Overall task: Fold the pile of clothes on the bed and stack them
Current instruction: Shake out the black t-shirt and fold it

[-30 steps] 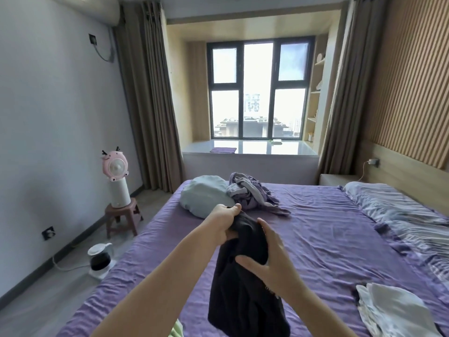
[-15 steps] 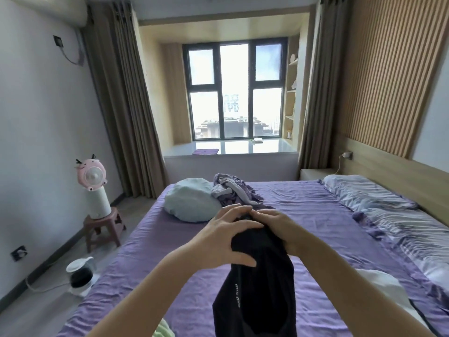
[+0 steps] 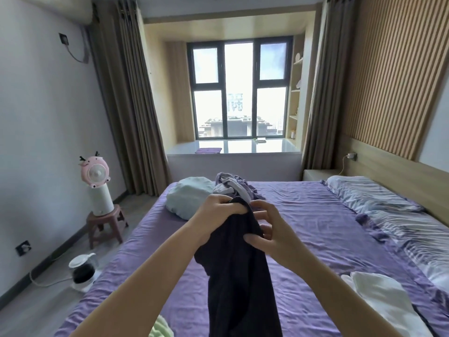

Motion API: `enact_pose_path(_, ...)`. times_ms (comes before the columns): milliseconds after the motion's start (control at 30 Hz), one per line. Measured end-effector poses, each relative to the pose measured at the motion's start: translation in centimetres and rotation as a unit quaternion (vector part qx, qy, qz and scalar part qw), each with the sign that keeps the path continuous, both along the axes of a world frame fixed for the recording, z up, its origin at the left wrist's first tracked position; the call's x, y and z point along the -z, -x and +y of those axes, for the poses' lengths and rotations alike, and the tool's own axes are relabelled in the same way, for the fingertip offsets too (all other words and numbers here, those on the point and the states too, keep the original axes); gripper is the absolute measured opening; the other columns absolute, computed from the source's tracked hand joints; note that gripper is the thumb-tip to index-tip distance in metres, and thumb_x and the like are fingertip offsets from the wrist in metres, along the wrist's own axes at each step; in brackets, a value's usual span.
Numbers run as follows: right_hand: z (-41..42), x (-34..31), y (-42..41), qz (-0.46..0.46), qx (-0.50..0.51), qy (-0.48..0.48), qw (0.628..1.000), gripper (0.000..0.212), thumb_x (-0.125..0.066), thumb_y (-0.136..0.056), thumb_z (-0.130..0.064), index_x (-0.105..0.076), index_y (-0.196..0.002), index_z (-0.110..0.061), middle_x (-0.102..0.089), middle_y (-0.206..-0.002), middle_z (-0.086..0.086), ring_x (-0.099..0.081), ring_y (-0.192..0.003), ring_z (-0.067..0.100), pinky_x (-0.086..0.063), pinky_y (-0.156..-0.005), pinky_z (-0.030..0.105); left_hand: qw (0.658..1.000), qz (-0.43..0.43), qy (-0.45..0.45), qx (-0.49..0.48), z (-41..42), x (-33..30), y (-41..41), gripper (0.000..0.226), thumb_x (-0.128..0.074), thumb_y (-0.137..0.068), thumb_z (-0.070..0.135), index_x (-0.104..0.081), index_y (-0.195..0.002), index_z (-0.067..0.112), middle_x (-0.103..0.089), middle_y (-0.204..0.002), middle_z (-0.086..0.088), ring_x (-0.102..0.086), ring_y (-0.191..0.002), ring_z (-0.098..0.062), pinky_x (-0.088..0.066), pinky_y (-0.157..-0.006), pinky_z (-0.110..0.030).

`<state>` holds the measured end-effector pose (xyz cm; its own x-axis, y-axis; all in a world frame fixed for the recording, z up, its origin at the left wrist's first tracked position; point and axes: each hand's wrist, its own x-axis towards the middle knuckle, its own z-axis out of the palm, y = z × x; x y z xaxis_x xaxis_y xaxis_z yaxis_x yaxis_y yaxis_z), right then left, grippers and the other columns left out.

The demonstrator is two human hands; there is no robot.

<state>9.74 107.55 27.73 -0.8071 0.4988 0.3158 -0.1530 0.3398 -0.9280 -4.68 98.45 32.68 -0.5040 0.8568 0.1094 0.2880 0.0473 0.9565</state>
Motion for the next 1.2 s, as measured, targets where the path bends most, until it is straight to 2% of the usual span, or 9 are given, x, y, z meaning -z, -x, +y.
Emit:
enact_pose_path(100, 0.5, 0.0, 0.3, 0.023, 0.035, 0.034, 0.999, 0.039, -0.053, -0.085, 0.013, -0.051, -0.106, -0.019, -0.063, -0.085, 0.002, -0.060, -0.066, 0.010, -0.047, -0.059, 0.020, 0.995, -0.059, 0.080, 0.009, -0.4, -0.8, 1.0, 0.015, -0.078, -0.073, 0.020, -0.076, -0.080, 0.006, -0.073, -0.091, -0.017, -0.070, -0.084, -0.024, -0.059, -0.079, -0.037)
enact_pose_path(267, 2.5, -0.7, -0.2, 0.042, -0.034, 0.119, 0.992, 0.018, -0.057, -0.089, 0.002, -0.070, -0.092, -0.010, -0.070, -0.080, 0.003, -0.064, -0.073, 0.012, -0.050, -0.063, 0.019, 0.978, -0.092, 0.163, 0.093, -2.1, -1.9, 3.0, 0.029, -0.083, -0.064, 0.040, -0.078, -0.077, 0.014, -0.075, -0.090, -0.008, -0.072, -0.079, -0.019, -0.056, -0.066, -0.025)
enact_pose_path(333, 2.5, -0.8, 0.4, 0.050, -0.052, 0.152, 0.986, 0.016, -0.057, -0.090, -0.001, -0.070, -0.093, -0.008, -0.070, -0.080, 0.006, -0.065, -0.072, 0.014, -0.051, -0.061, 0.020, 0.988, -0.017, 0.130, 0.084, -2.2, -1.6, 3.3, 0.027, -0.080, -0.066, 0.044, -0.077, -0.075, 0.018, -0.075, -0.086, -0.003, -0.070, -0.076, -0.013, -0.055, -0.066, -0.022)
enact_pose_path(400, 2.4, -1.1, 1.2, 0.055, -0.055, 0.162, 0.984, 0.015, -0.055, -0.091, -0.001, -0.069, -0.093, -0.006, -0.069, -0.078, 0.006, -0.064, -0.069, 0.013, -0.051, -0.060, 0.019, 0.992, 0.073, 0.062, 0.078, -2.1, -0.9, 3.0, 0.006, -0.077, -0.078, 0.029, -0.075, -0.081, 0.025, -0.073, -0.086, 0.006, -0.067, -0.080, -0.007, -0.054, -0.071, -0.018)
enact_pose_path(500, 2.4, -1.9, 2.2, 0.050, -0.059, 0.169, 0.983, 0.014, -0.055, -0.091, 0.001, -0.067, -0.092, -0.005, -0.069, -0.076, 0.008, -0.064, -0.065, 0.014, -0.052, -0.058, 0.020, 0.991, 0.087, -0.030, 0.095, -2.2, 0.9, 2.3, 0.031, -0.073, -0.083, 0.010, -0.061, -0.106, 0.026, -0.066, -0.104, 0.008, -0.063, -0.096, -0.003, -0.052, -0.081, -0.020)
enact_pose_path(633, 2.8, -2.4, 2.5, 0.038, -0.052, 0.194, 0.979, 0.008, -0.058, -0.088, 0.003, -0.061, -0.088, -0.005, -0.065, -0.074, 0.013, -0.061, -0.059, 0.016, -0.051, -0.054, 0.021, 0.965, 0.228, -0.087, 0.095, -2.1, 2.2, 1.4, 0.028, -0.074, -0.081, 0.009, -0.064, -0.103, 0.025, -0.058, -0.113, 0.006, -0.053, -0.111, -0.004, -0.039, -0.099, -0.020)
enact_pose_path(767, 3.4, -1.7, 1.8, 0.014, -0.045, 0.187, 0.981, 0.012, -0.061, -0.086, -0.001, -0.052, -0.085, -0.008, -0.059, -0.066, 0.012, -0.052, -0.054, 0.018, -0.043, -0.048, 0.022, 0.932, 0.335, -0.077, 0.113, -1.7, 2.1, 0.8, 0.022, -0.074, -0.081, 0.011, -0.073, -0.102, 0.020, -0.054, -0.112, 0.009, -0.049, -0.108, 0.005, -0.032, -0.096, -0.006)
enact_pose_path(1000, 4.6, -1.2, -0.1, 0.009, -0.054, 0.185, 0.981, 0.012, -0.063, -0.087, -0.005, -0.053, -0.082, -0.010, -0.062, -0.065, 0.009, -0.056, -0.055, 0.015, -0.047, -0.049, 0.021, 0.886, 0.448, -0.071, 0.094, -0.4, 2.2, -0.9, 0.010, -0.067, -0.088, 0.017, -0.070, -0.097, 0.014, -0.047, -0.115, 0.009, -0.044, -0.105, 0.013, -0.027, -0.093, 0.000)
enact_pose_path(1200, 5.5, -0.9, -1.8, -0.015, -0.012, 0.148, 0.989, 0.008, -0.060, -0.091, -0.007, -0.053, -0.087, -0.011, -0.061, -0.062, 0.000, -0.055, -0.053, 0.009, -0.044, -0.046, 0.019, 0.890, 0.438, 0.016, 0.124, 0.1, 1.3, -1.2, 0.027, -0.074, -0.082, 0.022, -0.067, -0.108, 0.018, -0.059, -0.108, 0.003, -0.055, -0.100, -0.009, -0.038, -0.091, -0.013)
